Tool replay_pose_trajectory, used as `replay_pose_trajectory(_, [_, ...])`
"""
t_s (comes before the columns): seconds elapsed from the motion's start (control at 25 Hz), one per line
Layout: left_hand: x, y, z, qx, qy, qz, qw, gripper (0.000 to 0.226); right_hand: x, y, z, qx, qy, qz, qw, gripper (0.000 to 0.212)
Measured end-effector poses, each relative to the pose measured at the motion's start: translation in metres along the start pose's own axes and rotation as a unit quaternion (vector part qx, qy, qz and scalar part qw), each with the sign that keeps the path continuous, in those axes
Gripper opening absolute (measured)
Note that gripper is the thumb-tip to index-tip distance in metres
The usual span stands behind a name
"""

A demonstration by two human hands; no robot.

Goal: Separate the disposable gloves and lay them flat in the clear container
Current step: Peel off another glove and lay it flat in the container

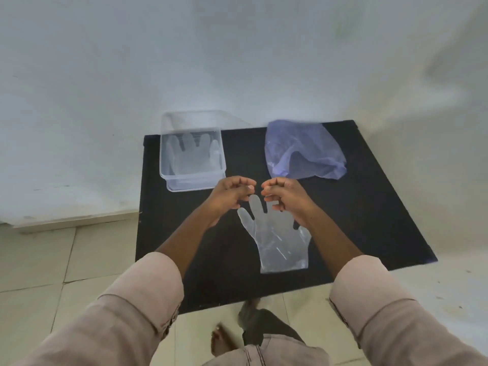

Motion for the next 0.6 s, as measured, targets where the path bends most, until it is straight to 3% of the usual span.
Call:
replay_pose_trajectory(0.16, [0.035, -0.031, 0.017, -0.036, -0.016, -0.007, 0.999, 0.020, -0.019, 0.056, 0.017, 0.050, 0.013, 0.011, 0.999, 0.014])
replay_pose_trajectory(0.28, [0.053, -0.061, 0.025, -0.086, -0.007, -0.015, 0.996, 0.019, -0.039, 0.109, 0.022, 0.102, 0.062, 0.095, 0.988, 0.014])
replay_pose_trajectory(0.48, [0.076, -0.107, 0.037, -0.137, 0.021, -0.028, 0.990, 0.013, -0.056, 0.197, 0.043, 0.234, 0.080, 0.346, 0.905, 0.057])
replay_pose_trajectory(0.6, [0.081, -0.121, 0.043, -0.136, 0.039, -0.046, 0.989, 0.009, -0.047, 0.207, 0.045, 0.233, 0.100, 0.291, 0.922, 0.039])
Point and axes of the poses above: each hand's wrist, its own z-axis away from the middle knuckle, its own x-axis out of the palm, y = z × x, the point moved 7 cm from there along -z, towards the middle knuckle, and after that the axes turned 6 degrees about y, right-handed, at the moved point
